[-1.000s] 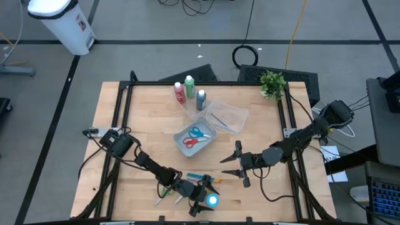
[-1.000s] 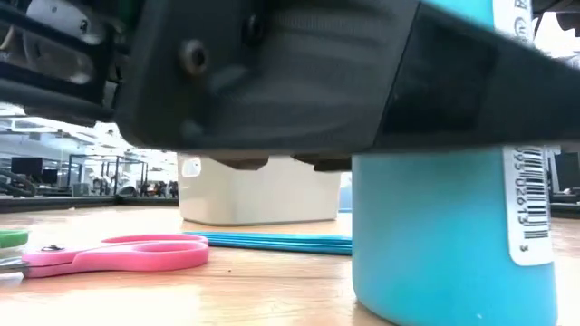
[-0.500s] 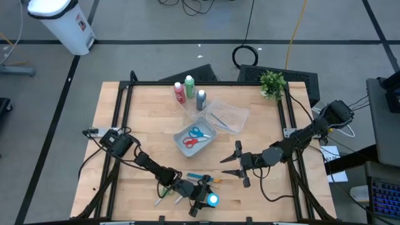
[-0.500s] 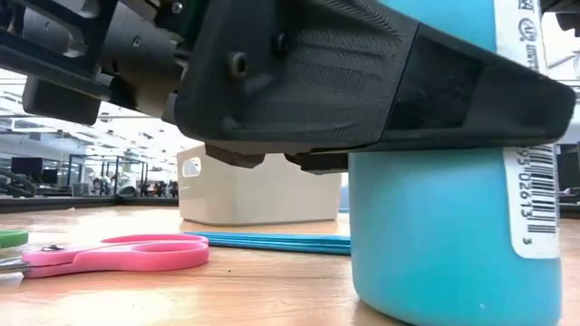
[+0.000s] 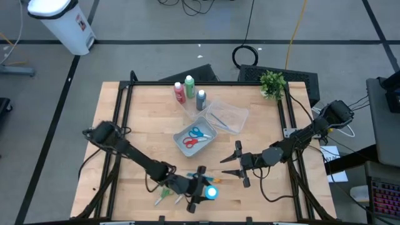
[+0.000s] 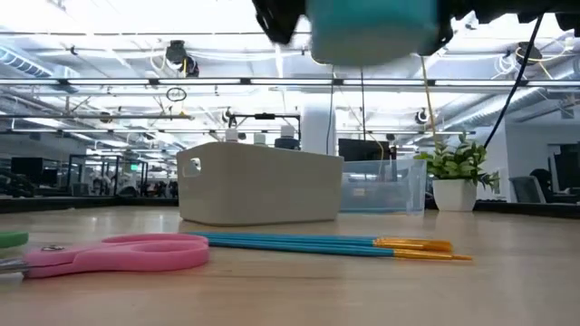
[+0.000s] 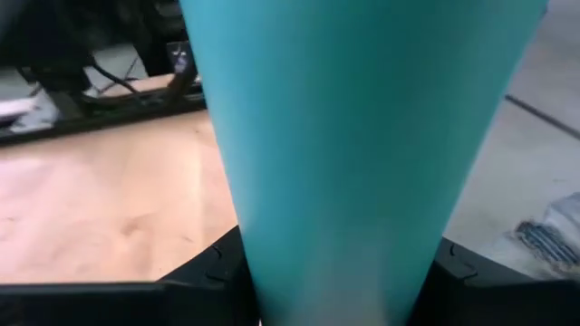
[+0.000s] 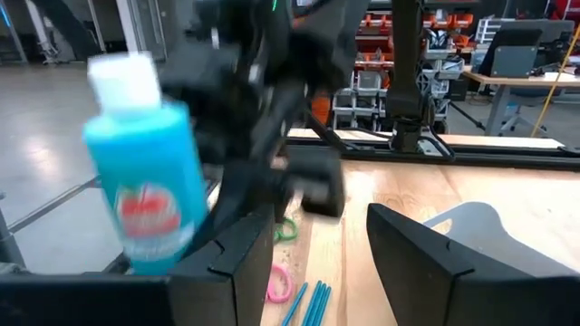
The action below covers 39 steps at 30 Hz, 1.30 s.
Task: Pick & Place Paint Supplies
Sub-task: Put the blue paint bottle into the left transparent bin
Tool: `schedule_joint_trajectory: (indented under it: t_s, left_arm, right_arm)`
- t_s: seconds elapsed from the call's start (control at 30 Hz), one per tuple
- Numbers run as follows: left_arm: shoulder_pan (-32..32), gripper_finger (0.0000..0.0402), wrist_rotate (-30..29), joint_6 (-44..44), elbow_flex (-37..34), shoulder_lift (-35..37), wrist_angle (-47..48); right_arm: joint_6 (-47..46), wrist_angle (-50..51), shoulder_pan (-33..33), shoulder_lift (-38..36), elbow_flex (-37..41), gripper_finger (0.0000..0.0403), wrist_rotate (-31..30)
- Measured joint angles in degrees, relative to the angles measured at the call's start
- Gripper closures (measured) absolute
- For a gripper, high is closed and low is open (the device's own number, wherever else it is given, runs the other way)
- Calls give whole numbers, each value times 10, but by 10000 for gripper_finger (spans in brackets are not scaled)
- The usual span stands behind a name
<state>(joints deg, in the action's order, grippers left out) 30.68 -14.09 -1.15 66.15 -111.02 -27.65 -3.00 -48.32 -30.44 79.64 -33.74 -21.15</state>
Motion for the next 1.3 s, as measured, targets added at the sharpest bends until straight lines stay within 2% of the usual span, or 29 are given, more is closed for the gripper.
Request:
schedule_joint_trajectory:
  t_s: [0.13,0.33,0.43,0.5,0.7,0.83,0.93,1.13,1.3]
  left_arm:
    - [0,213,0,31,0,60,69]
    - [-12,219,-6,94,-1,121,89]
    - [-34,220,-7,107,-24,137,84]
    - [-52,220,-6,108,-52,149,68]
    - [-117,221,39,79,-174,180,-73]
    - [-159,221,40,70,-251,216,-152]
    - [-192,216,37,51,-288,241,-174]
    - [-233,204,36,38,-314,257,-170]
    - [-262,212,38,51,-311,256,-182]
  right_arm:
    - [14,-8,1,0,0,234,-1]
    - [38,-19,6,0,0,234,-1]
    - [44,-25,16,0,0,234,-2]
    - [48,-26,24,0,0,234,-2]
    - [72,-30,58,0,0,234,-2]
    - [76,-35,92,-1,0,234,-1]
    - [77,-38,125,-1,0,232,-2]
    - [26,-19,204,-1,0,199,6]
    - [0,2,270,-1,0,145,97]
